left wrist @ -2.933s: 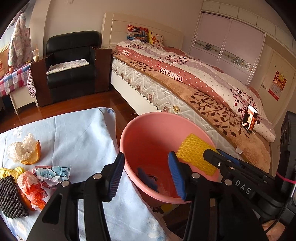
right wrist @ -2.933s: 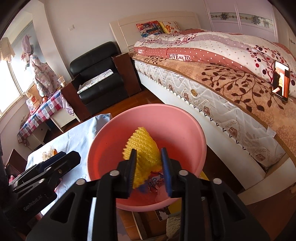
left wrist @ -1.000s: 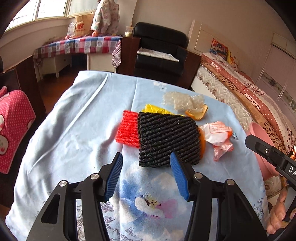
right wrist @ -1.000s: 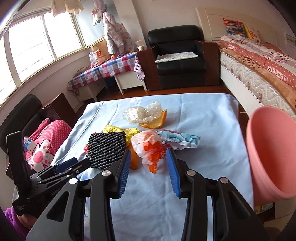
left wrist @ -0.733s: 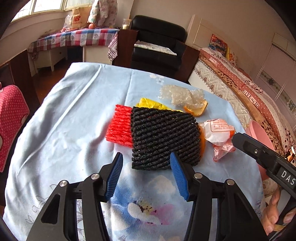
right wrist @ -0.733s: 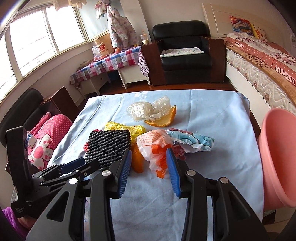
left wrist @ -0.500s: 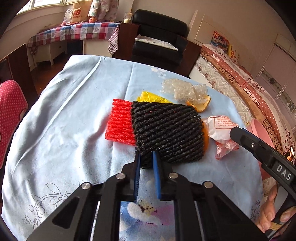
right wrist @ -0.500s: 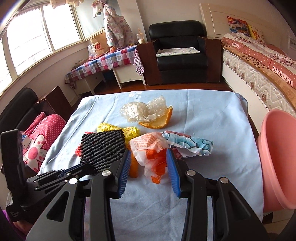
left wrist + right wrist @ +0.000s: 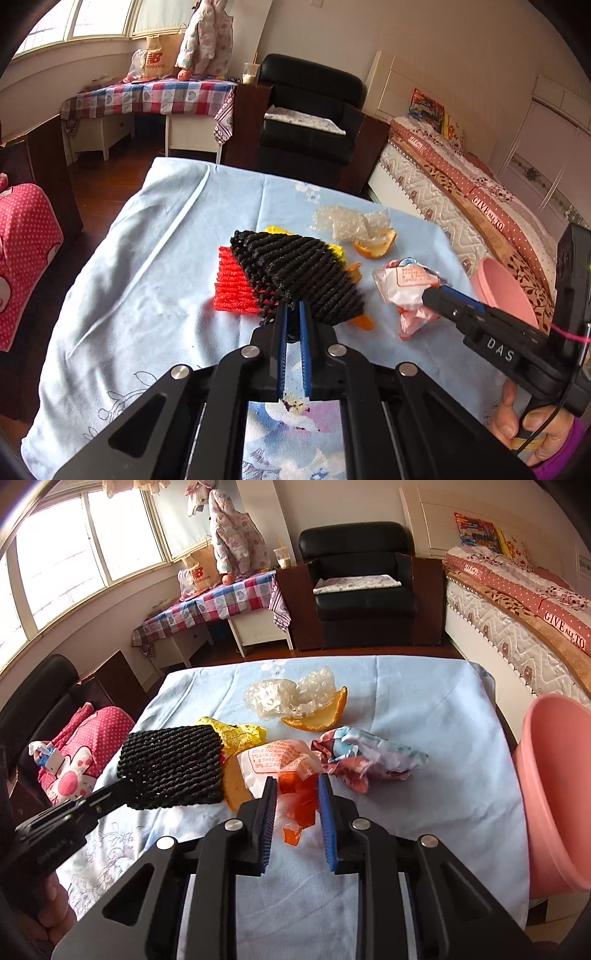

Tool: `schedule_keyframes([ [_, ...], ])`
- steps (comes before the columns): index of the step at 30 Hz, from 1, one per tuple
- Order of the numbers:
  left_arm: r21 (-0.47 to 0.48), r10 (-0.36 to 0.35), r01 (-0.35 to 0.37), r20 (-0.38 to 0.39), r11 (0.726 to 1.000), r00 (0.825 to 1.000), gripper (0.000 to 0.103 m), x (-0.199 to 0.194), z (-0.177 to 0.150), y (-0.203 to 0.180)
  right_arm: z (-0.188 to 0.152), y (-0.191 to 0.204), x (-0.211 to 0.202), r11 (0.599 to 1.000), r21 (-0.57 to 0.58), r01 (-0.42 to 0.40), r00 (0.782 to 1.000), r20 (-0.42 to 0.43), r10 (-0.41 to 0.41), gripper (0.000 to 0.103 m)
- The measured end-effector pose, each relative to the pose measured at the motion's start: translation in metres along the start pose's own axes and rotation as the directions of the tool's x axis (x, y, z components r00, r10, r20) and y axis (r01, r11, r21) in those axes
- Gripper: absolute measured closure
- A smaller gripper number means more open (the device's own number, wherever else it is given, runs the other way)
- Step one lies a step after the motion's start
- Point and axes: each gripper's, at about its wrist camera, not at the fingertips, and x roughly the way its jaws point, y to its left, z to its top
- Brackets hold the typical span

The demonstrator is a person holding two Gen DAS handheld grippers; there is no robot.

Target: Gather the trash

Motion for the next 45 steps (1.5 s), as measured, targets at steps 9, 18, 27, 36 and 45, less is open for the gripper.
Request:
schedule_keyframes([
  [9,0.040,-0.060,0.057,0.075,0.998,0.995,0.098,-0.034,0.010,-0.027,-0.003,-0.017,-0.050,0.999,0.031,0.014,0.996,0.087,-0.016,0.080],
  [18,0.131,-0.131,0.119,0.089,0.984,0.987,0.098,-0.043,0.017,-0.080,-0.008,-0.059,-0.091,0.988,0.125,0.087,0.982,0.157,-0.106,0.080],
  [27,0.230,-0.207,0.187,0.066,0.955,0.976,0.098,-0.030,0.023,-0.151,-0.013,-0.117,-0.128,0.956,0.225,0.188,0.951,0.200,-0.234,0.080],
  [36,0.334,-0.268,0.248,0.013,0.909,0.963,0.098,-0.003,0.017,-0.222,-0.019,-0.171,-0.141,0.909,0.301,0.288,0.922,0.169,-0.348,0.080],
  [45,0.427,-0.297,0.291,-0.055,0.856,0.953,0.097,0.026,-0.001,-0.278,-0.024,-0.195,-0.135,0.884,0.335,0.328,0.912,0.132,-0.388,0.080],
])
